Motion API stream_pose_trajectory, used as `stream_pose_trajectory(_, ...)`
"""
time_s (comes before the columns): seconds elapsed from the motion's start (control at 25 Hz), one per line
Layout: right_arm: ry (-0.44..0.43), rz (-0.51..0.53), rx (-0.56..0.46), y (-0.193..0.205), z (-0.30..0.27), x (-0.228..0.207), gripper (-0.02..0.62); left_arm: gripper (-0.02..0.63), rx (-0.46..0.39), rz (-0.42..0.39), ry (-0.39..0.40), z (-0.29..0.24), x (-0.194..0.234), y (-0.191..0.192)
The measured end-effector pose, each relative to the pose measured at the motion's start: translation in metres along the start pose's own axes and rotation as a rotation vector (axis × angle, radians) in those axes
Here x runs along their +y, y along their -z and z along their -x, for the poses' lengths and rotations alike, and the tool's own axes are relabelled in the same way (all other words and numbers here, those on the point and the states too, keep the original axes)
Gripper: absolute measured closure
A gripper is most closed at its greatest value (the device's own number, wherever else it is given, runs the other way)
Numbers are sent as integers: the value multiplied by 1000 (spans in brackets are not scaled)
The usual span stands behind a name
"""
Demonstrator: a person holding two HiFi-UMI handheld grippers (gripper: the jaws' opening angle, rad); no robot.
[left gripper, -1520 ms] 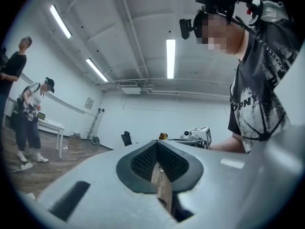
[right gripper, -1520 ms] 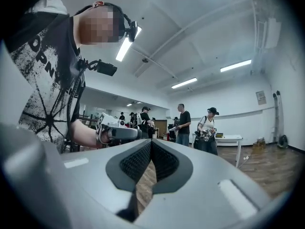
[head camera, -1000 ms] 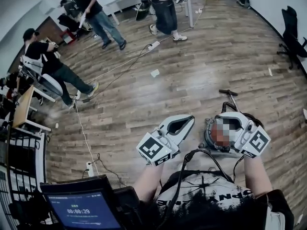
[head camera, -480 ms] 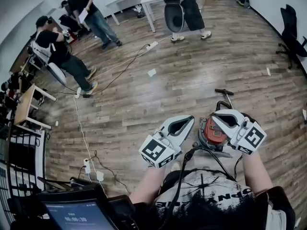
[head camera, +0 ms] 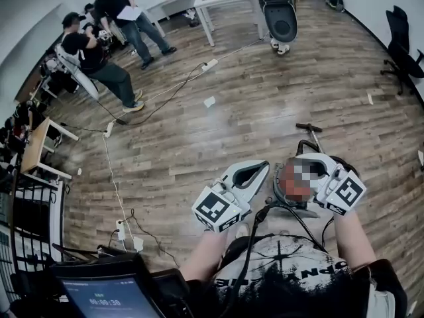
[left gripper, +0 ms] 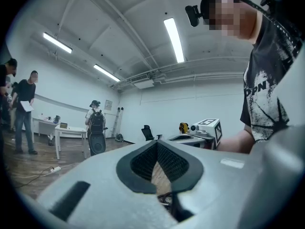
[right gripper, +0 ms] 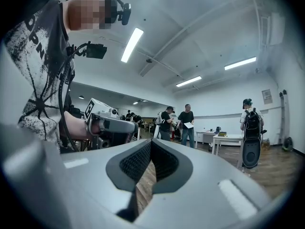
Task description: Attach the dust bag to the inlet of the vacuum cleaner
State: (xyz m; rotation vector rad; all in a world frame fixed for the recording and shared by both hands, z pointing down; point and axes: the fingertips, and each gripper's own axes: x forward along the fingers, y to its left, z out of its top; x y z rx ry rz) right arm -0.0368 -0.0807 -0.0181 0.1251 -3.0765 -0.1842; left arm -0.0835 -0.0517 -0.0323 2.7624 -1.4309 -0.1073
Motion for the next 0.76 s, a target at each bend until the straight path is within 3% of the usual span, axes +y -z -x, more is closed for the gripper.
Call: stream_pose_trajectory(0.76, 20, 27, -7, -3, 4, 5, 589, 603, 1, -23, 33, -4, -6, -3)
